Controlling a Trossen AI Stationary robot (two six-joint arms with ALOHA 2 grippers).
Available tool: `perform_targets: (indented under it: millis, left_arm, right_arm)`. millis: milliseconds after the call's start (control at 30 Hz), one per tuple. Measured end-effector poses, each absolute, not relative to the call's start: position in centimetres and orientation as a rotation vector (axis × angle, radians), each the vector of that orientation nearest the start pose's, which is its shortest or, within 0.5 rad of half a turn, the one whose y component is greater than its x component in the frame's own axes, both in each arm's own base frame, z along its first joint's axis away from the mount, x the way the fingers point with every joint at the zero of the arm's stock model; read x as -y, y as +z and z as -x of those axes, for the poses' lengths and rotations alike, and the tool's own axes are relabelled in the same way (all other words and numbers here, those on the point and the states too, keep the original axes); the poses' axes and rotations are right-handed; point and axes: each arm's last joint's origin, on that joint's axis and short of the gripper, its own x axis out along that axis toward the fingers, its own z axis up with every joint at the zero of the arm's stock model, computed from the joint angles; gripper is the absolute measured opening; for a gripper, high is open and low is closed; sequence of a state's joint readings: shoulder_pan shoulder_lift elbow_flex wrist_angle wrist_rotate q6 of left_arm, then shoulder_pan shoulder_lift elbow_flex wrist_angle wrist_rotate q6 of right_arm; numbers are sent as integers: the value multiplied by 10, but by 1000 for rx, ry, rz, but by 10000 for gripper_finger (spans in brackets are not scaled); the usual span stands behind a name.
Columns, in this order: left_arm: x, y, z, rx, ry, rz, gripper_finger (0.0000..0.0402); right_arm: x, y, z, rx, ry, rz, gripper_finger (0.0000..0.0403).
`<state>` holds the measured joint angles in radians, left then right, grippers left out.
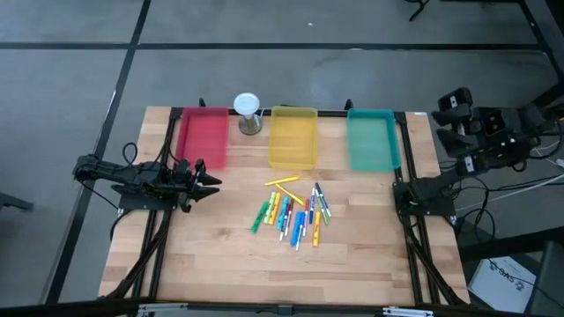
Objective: Pick & Place Markers
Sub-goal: Put the right blue marker into the yellow bin
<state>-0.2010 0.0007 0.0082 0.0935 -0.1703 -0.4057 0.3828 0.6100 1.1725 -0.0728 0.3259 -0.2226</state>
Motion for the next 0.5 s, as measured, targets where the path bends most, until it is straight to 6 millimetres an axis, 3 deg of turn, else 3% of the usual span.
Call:
perform_targets:
  millis: [500]
  left_arm:
    - [14, 175, -95, 92, -50, 424, 143]
  right_arm:
    - [-35, 480, -112, 220, 34, 139, 162]
